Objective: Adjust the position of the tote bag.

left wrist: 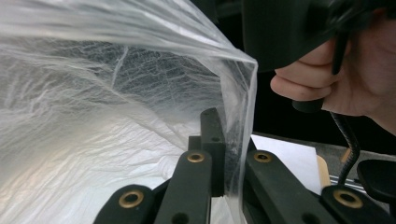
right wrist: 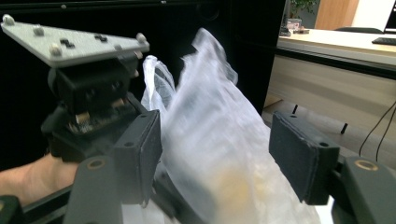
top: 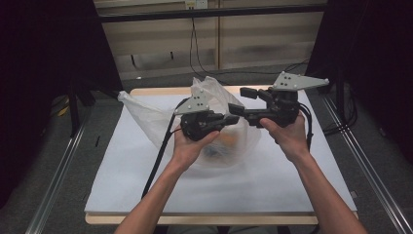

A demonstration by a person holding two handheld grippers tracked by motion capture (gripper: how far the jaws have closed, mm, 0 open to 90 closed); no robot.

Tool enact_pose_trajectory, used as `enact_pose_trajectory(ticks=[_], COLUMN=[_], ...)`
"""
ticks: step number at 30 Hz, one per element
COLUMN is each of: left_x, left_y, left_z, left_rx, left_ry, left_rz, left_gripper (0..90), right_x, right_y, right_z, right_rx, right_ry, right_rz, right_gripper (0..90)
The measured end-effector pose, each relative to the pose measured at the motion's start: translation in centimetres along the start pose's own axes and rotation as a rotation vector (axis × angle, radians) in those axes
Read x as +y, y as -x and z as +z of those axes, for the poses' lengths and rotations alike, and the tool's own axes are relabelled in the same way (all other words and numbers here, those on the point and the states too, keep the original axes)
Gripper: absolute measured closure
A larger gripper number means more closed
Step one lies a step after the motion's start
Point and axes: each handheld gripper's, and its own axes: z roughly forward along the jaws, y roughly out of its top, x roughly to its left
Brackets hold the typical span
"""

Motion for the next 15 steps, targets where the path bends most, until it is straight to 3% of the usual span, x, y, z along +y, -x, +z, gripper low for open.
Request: enact_pose_trajectory(ticks=[6,8,15], left_x=[-0.1,-0.1,-0.5], left_y=[0.2,0.3,0.1], left_z=[0.2,0.3,0.1], left_rx=[-0.008,-0.01,-0.003], left_ry=[-0.007,-0.013,-0.007], left_rz=[0.003,0.015,-0.008], left_gripper=[90.0,90.0,89.2], right_x=[0.2,0.1,-0.3], right_y=[-0.2,0.0,0.1], right_z=[1.7,2.0,2.3], right_rx=[0.014,0.018,0.028], right_ry=[-0.039,-0.039,-0.035], right_rz=[-0.005,-0.002,0.008], right_gripper=[35.6,45.0,85.0])
